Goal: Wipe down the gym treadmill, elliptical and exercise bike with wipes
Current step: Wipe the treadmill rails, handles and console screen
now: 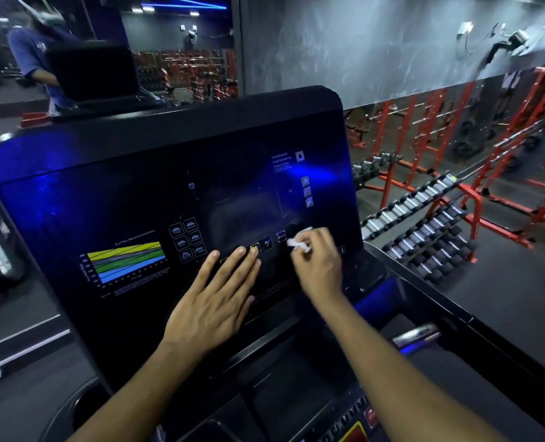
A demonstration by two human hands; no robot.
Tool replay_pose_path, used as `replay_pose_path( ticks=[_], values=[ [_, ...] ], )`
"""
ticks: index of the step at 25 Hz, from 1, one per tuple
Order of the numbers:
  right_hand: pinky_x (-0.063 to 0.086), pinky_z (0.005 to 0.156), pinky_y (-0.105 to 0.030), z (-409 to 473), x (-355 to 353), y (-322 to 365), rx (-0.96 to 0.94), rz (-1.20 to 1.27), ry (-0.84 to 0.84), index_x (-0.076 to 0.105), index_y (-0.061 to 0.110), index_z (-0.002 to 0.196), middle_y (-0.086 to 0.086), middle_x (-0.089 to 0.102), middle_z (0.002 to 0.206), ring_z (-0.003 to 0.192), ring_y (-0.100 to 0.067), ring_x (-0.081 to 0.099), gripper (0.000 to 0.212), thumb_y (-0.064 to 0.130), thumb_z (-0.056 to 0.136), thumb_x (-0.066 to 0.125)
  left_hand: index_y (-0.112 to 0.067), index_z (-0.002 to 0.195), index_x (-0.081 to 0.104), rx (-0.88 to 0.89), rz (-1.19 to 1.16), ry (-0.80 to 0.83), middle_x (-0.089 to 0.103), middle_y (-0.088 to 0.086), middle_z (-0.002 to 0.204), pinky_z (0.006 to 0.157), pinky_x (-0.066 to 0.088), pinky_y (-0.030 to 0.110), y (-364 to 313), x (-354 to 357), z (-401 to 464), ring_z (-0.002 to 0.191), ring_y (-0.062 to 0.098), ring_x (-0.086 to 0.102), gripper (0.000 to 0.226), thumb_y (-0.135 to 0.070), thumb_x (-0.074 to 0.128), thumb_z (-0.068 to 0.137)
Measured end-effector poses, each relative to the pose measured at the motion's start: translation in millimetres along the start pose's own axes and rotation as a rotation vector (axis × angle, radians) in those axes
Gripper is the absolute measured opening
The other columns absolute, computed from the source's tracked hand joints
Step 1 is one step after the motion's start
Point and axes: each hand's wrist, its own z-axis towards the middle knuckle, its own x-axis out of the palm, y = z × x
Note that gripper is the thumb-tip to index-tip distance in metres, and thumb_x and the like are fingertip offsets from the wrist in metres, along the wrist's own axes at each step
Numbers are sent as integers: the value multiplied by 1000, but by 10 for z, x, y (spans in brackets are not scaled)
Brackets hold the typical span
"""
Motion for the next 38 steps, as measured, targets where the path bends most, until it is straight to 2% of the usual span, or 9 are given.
replay_pose_path(
  ticks=[3, 7, 11, 17, 20, 24, 30, 34, 38],
  values=[
    [49, 74, -20, -152, -124, 45, -63, 105, 67, 68, 14, 85, 8, 62, 93, 77, -3, 57, 17, -2, 81, 66, -8, 162, 16, -4, -3, -12, 8, 9, 171, 125, 18, 53, 7, -12, -4, 157, 25, 9, 64, -40, 33, 108],
    [53, 76, -30, 133, -455, -69, -128, 111, 37, 72, 11, 94, 6, 64, 96, 86, -16, 62, 17, -3, 83, 71, -9, 161, 20, -106, 18, -62, 13, 8, 170, 125, 20, 51, -30, -30, 12, 157, 22, 14, 66, -40, 40, 106],
    [49, 84, -20, 829, -528, 144, -509, 56, 14, 74, 4, 103, -4, 65, 97, 88, -22, 59, 21, -6, 86, 70, -9, 160, 26, -380, 45, -130, 19, 6, 169, 123, 23, 53, -55, -46, 34, 155, 21, 20, 66, -41, 43, 104],
    [48, 81, -25, 1989, -132, 706, -1051, -204, 113, 67, 10, 106, -5, 57, 97, 85, -20, 50, 16, 4, 95, 58, -11, 160, 26, -399, 94, -106, 17, 4, 170, 125, 19, 51, -88, -49, 54, 156, 19, 19, 65, -43, 38, 105],
    [48, 73, -36, 1918, -87, 552, -1159, -214, 161, 64, 8, 103, -7, 55, 93, 78, -23, 48, 20, 6, 100, 44, -12, 160, 27, -413, 101, -101, 19, 3, 169, 124, 22, 51, -81, -30, 38, 155, 19, 20, 63, -42, 38, 106],
    [37, 70, -38, 1211, -218, -241, -1419, -161, 423, 66, 6, 110, -8, 61, 97, 75, -23, 50, 17, 2, 96, 59, -12, 160, 26, -440, 128, -116, 19, 3, 169, 123, 25, 52, -129, 19, 67, 155, 19, 20, 61, -42, 36, 108],
    [40, 84, -32, 511, -278, -1133, -1402, -66, 675, 62, 13, 125, 2, 63, 114, 87, -16, 58, 26, 9, 101, 55, -14, 160, 29, -496, 185, -98, 22, 3, 168, 124, 22, 51, -193, 58, 87, 155, 20, 22, 61, -42, 39, 106],
    [40, 84, -32, 736, -219, -930, -1501, -33, 616, 64, 15, 121, 1, 62, 104, 81, -15, 57, 26, 6, 101, 49, -15, 160, 27, -543, 207, -74, 20, 1, 169, 125, 18, 50, -246, 74, 102, 156, 19, 19, 63, -41, 41, 105],
    [42, 78, -39, 1367, 25, -132, -1555, 27, 387, 68, 15, 115, -3, 61, 96, 77, -20, 54, 23, 8, 99, 53, -12, 160, 25, -705, 197, -96, 17, 5, 169, 126, 16, 50, -380, 126, 100, 156, 21, 17, 64, -39, 39, 104]
  ],
)
